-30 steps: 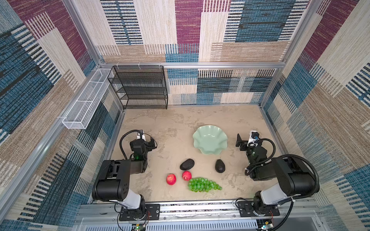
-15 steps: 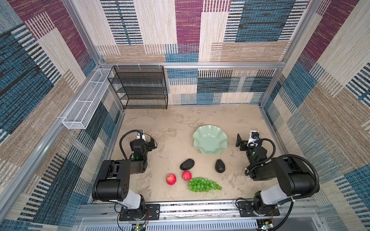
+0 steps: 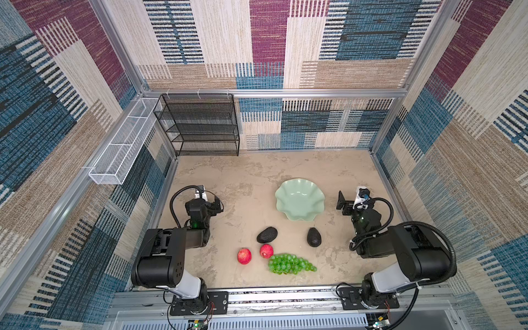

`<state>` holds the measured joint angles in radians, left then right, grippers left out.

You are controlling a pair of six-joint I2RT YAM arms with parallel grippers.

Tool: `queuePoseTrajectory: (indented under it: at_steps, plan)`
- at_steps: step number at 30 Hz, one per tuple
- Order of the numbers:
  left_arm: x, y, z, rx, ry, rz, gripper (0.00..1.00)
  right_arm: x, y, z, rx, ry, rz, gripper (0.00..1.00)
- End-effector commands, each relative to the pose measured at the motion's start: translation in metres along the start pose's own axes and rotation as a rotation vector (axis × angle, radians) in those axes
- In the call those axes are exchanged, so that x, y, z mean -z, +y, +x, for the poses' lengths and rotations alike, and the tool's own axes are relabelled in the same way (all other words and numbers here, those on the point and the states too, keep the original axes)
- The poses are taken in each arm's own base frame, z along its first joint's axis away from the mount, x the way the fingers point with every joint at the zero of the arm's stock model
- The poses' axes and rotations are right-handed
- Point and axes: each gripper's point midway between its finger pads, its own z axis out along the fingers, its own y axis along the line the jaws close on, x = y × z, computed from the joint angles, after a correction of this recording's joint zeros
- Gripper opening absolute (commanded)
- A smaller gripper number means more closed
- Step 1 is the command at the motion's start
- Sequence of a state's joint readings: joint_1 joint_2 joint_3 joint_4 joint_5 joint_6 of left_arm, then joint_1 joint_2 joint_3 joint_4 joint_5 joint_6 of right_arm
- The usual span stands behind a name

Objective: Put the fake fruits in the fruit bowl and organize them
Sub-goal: 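Raise both grippers from rest toward the fruit on the table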

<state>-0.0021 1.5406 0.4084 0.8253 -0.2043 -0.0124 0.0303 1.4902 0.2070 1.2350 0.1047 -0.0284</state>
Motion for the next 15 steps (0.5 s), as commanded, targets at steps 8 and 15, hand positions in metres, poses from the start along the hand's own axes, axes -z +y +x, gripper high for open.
queuePoseTrajectory:
  at_steps: [8,15]
  plan:
    - [0.023,0.028,-0.052,0.192,0.117,-0.170,0.97,-0.006,-0.018,-0.043,-0.384,0.182,0.157,1.00]
    - [0.057,-0.028,-0.099,0.507,0.035,0.217,0.97,0.014,0.030,-0.065,-0.376,0.205,-0.139,1.00]
